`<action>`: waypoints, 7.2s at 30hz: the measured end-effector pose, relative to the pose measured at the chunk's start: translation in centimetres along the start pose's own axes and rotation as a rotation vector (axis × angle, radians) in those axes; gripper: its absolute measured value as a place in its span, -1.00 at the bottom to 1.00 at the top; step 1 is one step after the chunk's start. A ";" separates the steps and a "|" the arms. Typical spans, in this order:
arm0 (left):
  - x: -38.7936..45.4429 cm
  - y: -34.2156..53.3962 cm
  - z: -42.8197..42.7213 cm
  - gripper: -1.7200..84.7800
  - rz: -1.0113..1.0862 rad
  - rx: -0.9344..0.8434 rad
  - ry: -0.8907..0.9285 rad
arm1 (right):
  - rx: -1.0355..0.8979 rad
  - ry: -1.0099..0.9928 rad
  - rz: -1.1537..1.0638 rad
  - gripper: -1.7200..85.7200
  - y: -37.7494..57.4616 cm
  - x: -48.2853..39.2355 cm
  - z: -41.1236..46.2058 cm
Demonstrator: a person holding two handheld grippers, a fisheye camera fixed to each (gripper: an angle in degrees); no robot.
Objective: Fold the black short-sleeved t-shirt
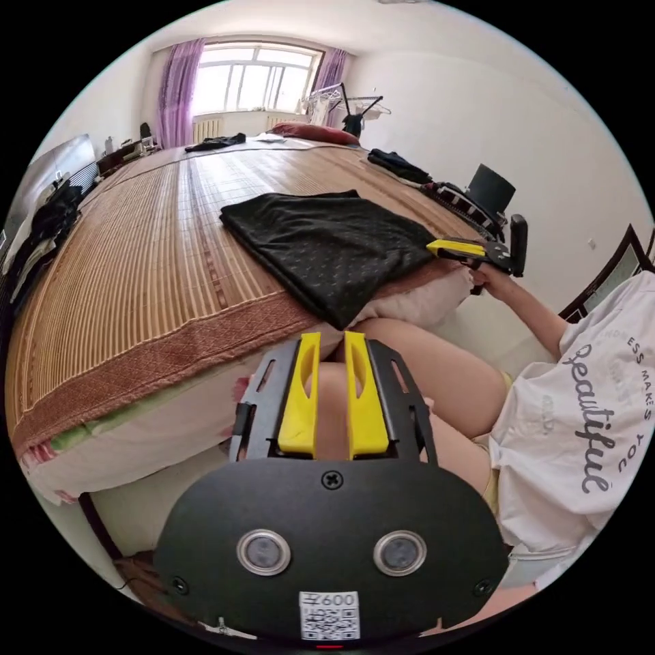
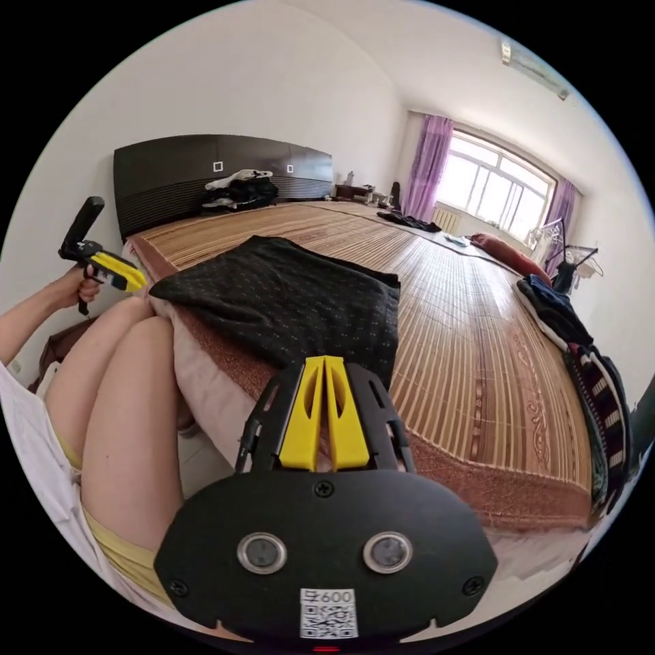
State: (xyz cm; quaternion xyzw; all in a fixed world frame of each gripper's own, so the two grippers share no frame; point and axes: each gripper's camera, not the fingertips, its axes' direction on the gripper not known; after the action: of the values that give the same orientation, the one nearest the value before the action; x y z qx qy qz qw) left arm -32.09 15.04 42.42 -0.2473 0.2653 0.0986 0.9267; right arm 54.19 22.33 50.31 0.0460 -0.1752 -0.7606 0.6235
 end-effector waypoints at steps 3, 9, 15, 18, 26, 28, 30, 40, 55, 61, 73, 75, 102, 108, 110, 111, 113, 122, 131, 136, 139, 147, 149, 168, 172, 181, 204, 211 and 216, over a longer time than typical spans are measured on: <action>-0.7 -0.2 0.6 -0.77 -0.047 0.010 0.053 | 0.068 0.031 0.140 -0.90 0.7 3.1 -0.7; -2.4 -0.7 2.1 -0.84 -0.063 -0.010 0.095 | -0.048 -0.031 0.211 -0.80 1.1 9.2 1.8; -5.2 -0.6 1.2 -0.93 -0.046 -0.007 0.121 | -0.077 -0.154 0.206 -0.95 2.6 14.0 4.3; -8.1 -0.8 -0.4 -0.94 -0.044 0.010 0.160 | -0.074 -0.232 0.150 -0.97 2.6 16.9 4.8; -13.7 0.1 0.8 -0.95 -0.109 -0.018 0.347 | -0.218 -0.377 0.018 -0.98 5.2 21.7 8.4; -14.2 1.4 1.9 -0.95 -0.119 -0.025 0.363 | -0.162 -0.275 0.063 -0.98 6.5 22.1 7.7; -14.7 2.1 2.7 -0.95 -0.130 -0.033 0.349 | -0.049 -0.170 0.108 -0.98 7.3 21.4 6.1; -18.7 4.1 4.5 -0.94 -0.262 0.025 0.502 | 0.151 -0.239 -0.732 -0.83 6.9 -8.6 11.4; -13.5 9.6 8.8 -0.94 -0.078 0.104 0.361 | 0.109 0.028 -0.973 -0.94 12.8 -22.7 19.9; -7.5 13.5 10.5 -0.94 0.105 0.168 0.182 | 0.102 0.072 -0.956 -0.97 14.8 -24.0 22.0; 9.0 17.9 13.1 -0.79 0.471 0.124 -0.326 | 0.091 0.067 -0.956 -0.98 15.1 -25.6 23.6; 13.1 18.2 15.0 -0.78 0.609 0.083 -0.466 | 0.092 0.076 -0.966 -0.98 15.0 -26.1 23.7; 23.2 18.5 17.9 -0.93 1.021 0.052 -0.711 | -0.115 0.305 -0.887 -0.98 14.0 -16.2 22.1; 21.5 14.6 19.2 -0.93 0.957 0.030 -0.681 | -0.139 0.314 -0.999 -0.98 9.4 -15.5 21.2; 19.6 10.9 19.0 -0.93 0.958 0.034 -0.696 | -0.170 0.331 -1.045 -0.98 2.6 -13.3 21.9; 18.4 7.7 18.3 -0.93 0.959 0.049 -0.718 | -0.176 0.339 -1.040 -0.98 0.5 -12.6 21.9; 17.0 2.8 16.5 -0.93 0.967 0.100 -0.777 | -0.160 0.381 -0.985 -0.98 -8.3 -9.8 20.8; 16.4 -7.2 8.3 -0.92 0.923 0.422 -0.876 | 0.126 0.641 -0.860 -0.98 -17.6 -7.0 11.6; 14.5 12.4 27.3 -0.91 0.848 0.093 -0.598 | -0.261 0.460 -0.767 -0.98 7.7 -18.5 21.0; 18.1 21.1 27.9 -0.91 0.723 0.160 -0.748 | -0.175 0.717 -0.857 -0.97 14.1 -22.5 15.4; 17.3 22.0 24.8 -0.91 0.571 0.096 -0.668 | -0.231 0.665 -0.747 -0.97 13.7 -19.7 11.4; 17.1 20.2 17.2 -0.92 0.383 0.251 -0.601 | -0.280 0.676 -0.389 -0.98 10.7 -9.7 2.2; 17.5 17.8 16.3 -0.93 0.390 0.272 -0.551 | -0.143 0.424 -0.140 -0.98 7.4 -7.3 -1.7; 9.1 6.7 8.9 -0.83 0.038 0.073 -0.072 | -0.165 0.179 -0.210 -0.98 4.2 0.9 -7.8; 9.6 4.9 4.2 -0.84 0.022 0.147 -0.045 | -0.125 0.214 -0.178 -0.98 -1.3 4.2 -12.4; 3.5 -17.6 2.2 -0.94 -0.152 0.308 -0.064 | -0.103 -0.486 0.055 -0.98 -22.1 10.9 -1.3; 0.1 -30.8 4.3 -0.95 -0.112 -0.001 -0.078 | -0.082 -0.264 0.462 -0.98 -20.5 28.1 -4.6; 6.0 -25.7 -2.1 -0.95 0.178 -0.212 0.127 | -0.374 -0.456 -0.046 -0.98 -20.3 8.0 -5.7; 4.0 -20.7 -2.7 -0.95 0.146 -0.240 0.099 | -0.229 -0.393 0.187 -0.98 -12.9 6.3 -9.4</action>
State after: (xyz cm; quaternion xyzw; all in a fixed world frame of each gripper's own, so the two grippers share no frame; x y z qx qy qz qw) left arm -23.46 -3.96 46.67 -0.3409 0.3145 0.1843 0.8666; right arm 43.49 16.37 38.26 -0.1903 -0.2093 -0.7089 0.6461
